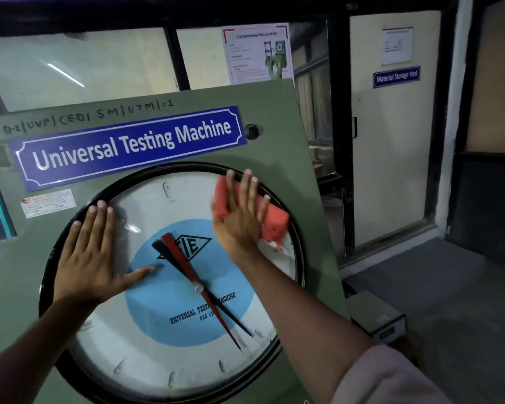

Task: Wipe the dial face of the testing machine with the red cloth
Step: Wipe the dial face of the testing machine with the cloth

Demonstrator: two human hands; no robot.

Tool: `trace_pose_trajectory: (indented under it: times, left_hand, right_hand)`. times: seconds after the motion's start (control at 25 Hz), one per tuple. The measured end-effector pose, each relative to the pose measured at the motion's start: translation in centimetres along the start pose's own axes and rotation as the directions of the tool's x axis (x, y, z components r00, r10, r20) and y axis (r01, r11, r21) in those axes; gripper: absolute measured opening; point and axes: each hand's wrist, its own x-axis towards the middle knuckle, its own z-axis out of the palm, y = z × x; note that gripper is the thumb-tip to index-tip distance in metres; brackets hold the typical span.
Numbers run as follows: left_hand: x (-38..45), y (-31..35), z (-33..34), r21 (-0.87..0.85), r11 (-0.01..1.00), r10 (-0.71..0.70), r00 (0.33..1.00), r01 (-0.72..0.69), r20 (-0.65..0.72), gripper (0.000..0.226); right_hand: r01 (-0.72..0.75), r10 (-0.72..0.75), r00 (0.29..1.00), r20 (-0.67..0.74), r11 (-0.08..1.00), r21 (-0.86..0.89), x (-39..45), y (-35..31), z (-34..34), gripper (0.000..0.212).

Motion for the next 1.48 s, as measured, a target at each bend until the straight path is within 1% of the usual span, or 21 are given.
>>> trace_pose_trajectory:
  times: [0.08,0.12,0.16,0.2,0.24,0.28,0.36,0.44,0.48,0.56,0.64,0.76,0.84,0.92,1.04,1.12,1.24,1.36,1.4,1.44,1.48]
  left_hand:
    - [0.1,-0.1,0.2,-0.013,1.000,-0.002,1.000,0.002,0.005,0.148]
    - [-0.1,0.0,0.4,-0.013,1.000,-0.002,1.000,0.002,0.000,0.148]
    - [-0.1,0.0,0.6,-0.013,1.000,-0.003,1.000,0.003,-0.008,0.148]
    - [0.0,0.0,0.7,-0.016,1.000,0.000,1.000,0.000,-0.010,0.148]
    - [0.0,-0.1,0.7,-0.028,1.000,0.001,1.000,-0.001,-0.003,0.148]
    - [0.0,0.0,0.7,-0.034,0.999,0.000,1.000,0.000,-0.003,0.148]
    - [-0.1,0.2,0.3,-0.024,1.000,-0.005,1.000,0.005,-0.013,0.147]
    - [-0.2,0.5,0.1,-0.018,1.000,0.017,1.000,-0.017,-0.012,0.147]
    - [-0.3,0.6,0.1,-0.016,1.000,0.016,1.000,-0.016,-0.025,0.147]
    - [-0.3,0.4,-0.1,-0.012,1.000,0.009,0.998,-0.010,-0.054,0.147]
    - [-0.1,0.3,-0.1,-0.022,1.000,0.018,0.999,-0.019,-0.042,0.146]
    - [-0.5,0.3,0.2,-0.017,1.000,0.014,0.998,-0.015,-0.064,0.143]
    - [-0.4,0.2,0.1,-0.030,0.999,0.010,0.996,-0.013,-0.093,0.139]
    - [-0.9,0.4,0.1,-0.041,0.998,-0.046,0.987,0.041,-0.154,0.133]
    - [-1.6,0.7,0.3,-0.099,0.961,-0.273,0.942,0.258,-0.197,0.133]
    - [-1.8,0.8,0.8,-0.122,0.933,-0.357,0.910,0.338,-0.211,0.135]
    - [-1.7,0.2,1.2,-0.095,0.940,-0.342,0.909,0.329,-0.237,0.134]
    - [-1.8,-0.1,1.7,-0.057,0.948,-0.317,0.914,0.313,-0.255,0.128]
    - [-1.8,0.0,1.9,-0.035,0.960,-0.278,0.924,0.279,-0.263,0.123]
    - [-1.9,-0.2,2.1,-0.006,0.975,-0.214,0.937,0.221,-0.276,0.115]
    - [-2.0,-0.4,2.3,0.025,0.989,-0.134,0.950,0.147,-0.283,0.106]
  right_hand:
    - [0.215,-0.216,0.976,-0.030,0.976,-0.022,-1.0,-2.5,1.2,0.077]
    - [0.294,-0.296,0.955,-0.026,0.954,-0.051,-2.3,-2.0,1.7,0.077]
    - [0.331,-0.333,0.942,-0.026,0.942,-0.061,-3.4,-0.7,1.9,0.076]
    - [0.329,-0.330,0.944,-0.013,0.943,-0.051,-4.3,1.3,2.0,0.075]
    - [0.286,-0.286,0.958,0.005,0.957,-0.041,-5.2,3.3,1.9,0.075]
    - [0.203,-0.202,0.979,0.013,0.978,-0.050,-6.0,5.2,1.7,0.074]
    - [-0.043,0.043,0.999,-0.007,0.998,-0.051,-7.7,7.2,1.8,0.072]
    - [-0.267,0.266,0.962,-0.057,0.964,-0.008,-8.9,7.0,2.1,0.070]
    - [-0.315,0.316,0.945,-0.081,0.949,0.022,-9.0,6.5,2.1,0.069]
    - [-0.324,0.329,0.939,-0.102,0.944,0.066,-6.9,4.9,1.6,0.068]
    - [-0.281,0.293,0.947,-0.131,0.954,0.104,-3.0,3.0,0.5,0.069]
    - [-0.247,0.261,0.954,-0.145,0.963,0.106,1.9,-0.2,-0.2,0.072]
    - [-0.241,0.257,0.953,-0.158,0.964,0.112,3.5,-2.2,0.0,0.075]
    - [-0.168,0.183,0.965,-0.190,0.982,0.090,4.0,-3.7,0.4,0.075]
    - [0.007,0.000,0.979,-0.206,0.999,0.036,4.6,-6.2,0.9,0.077]
    - [0.134,-0.136,0.974,-0.184,0.991,-0.020,4.7,-8.3,1.3,0.078]
    - [0.388,-0.392,0.911,-0.130,0.920,-0.057,3.8,-11.7,2.1,0.080]
    - [0.559,-0.568,0.819,-0.088,0.822,-0.104,4.0,-11.7,1.9,0.081]
    - [0.578,-0.588,0.805,-0.079,0.807,-0.121,4.4,-10.7,1.6,0.080]
    - [0.561,-0.573,0.816,-0.081,0.817,-0.133,4.7,-9.6,1.3,0.078]
    - [0.501,-0.516,0.851,-0.095,0.853,-0.143,4.9,-8.3,1.0,0.076]
